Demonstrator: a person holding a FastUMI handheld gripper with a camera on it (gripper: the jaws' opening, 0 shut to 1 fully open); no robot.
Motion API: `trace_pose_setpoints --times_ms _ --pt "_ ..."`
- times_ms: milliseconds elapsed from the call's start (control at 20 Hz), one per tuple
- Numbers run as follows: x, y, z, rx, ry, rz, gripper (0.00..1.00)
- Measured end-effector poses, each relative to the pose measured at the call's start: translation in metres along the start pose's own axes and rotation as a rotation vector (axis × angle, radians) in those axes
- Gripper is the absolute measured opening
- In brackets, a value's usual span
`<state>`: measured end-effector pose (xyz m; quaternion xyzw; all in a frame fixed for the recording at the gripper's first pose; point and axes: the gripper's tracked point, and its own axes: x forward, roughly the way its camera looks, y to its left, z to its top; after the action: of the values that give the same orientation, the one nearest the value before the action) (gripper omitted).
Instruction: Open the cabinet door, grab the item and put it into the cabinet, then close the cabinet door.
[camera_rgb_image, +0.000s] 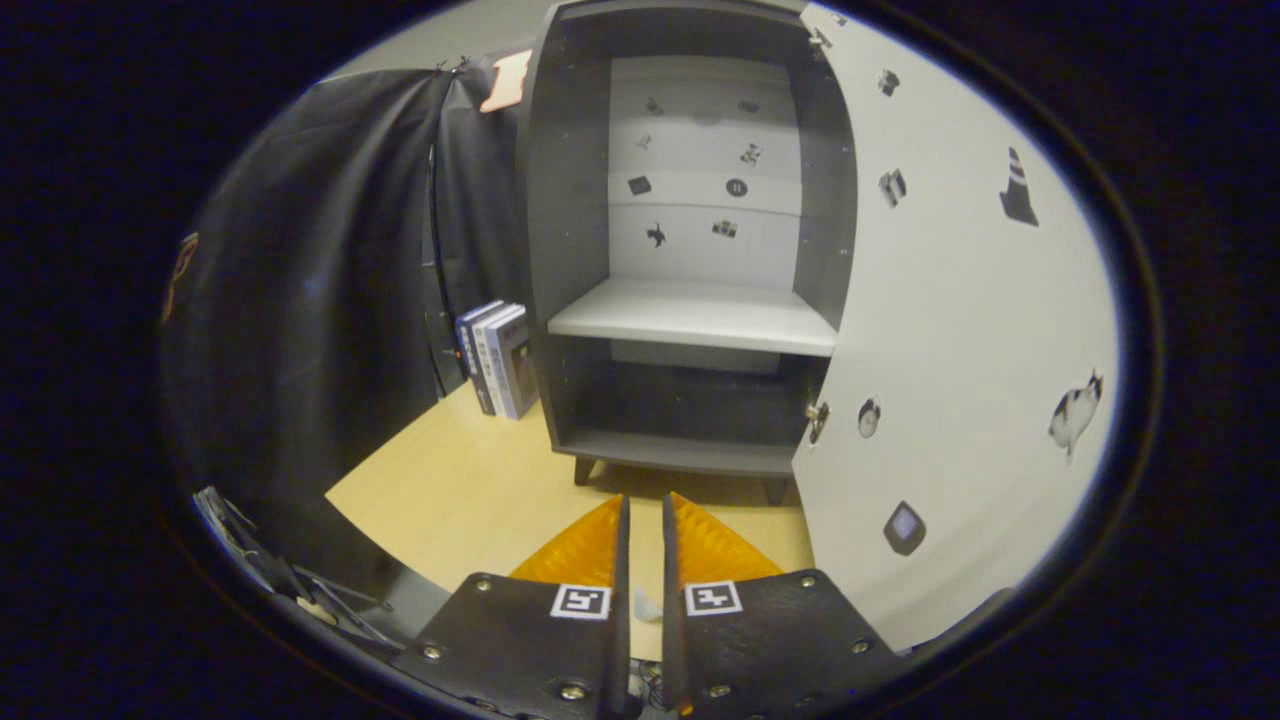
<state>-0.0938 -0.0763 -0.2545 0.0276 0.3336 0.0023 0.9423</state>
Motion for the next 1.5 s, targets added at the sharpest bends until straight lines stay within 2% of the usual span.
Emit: trace_pose_setpoints --times_ms 100,300,550,1050,1100,1150,1200,1250,1300,1500 --pt "0.018 0.001 -0.035 -0.022 0.087 0.009 0.38" --pt "0.055 0.003 -0.099 -0.049 0.221 0.044 0.45" --pt "0.087 -0.001 -0.164 -0.090 0.353 0.070 0.45" --pt "0.130 0.017 -0.208 -0.097 0.478 0.135 0.45" --pt "0.126 0.012 -0.214 -0.111 0.483 0.112 0.45" --pt "0.152 0.016 -0.220 -0.097 0.479 0.109 0.34" --pt "0.139 0.014 -0.210 -0.095 0.482 0.106 0.23" --pt "0.136 0.008 -0.206 -0.099 0.475 0.075 0.23" --pt "0.139 0.006 -0.207 -0.108 0.471 0.058 0.14" --pt "0.135 0.008 -0.198 -0.105 0.468 0.056 0.14"
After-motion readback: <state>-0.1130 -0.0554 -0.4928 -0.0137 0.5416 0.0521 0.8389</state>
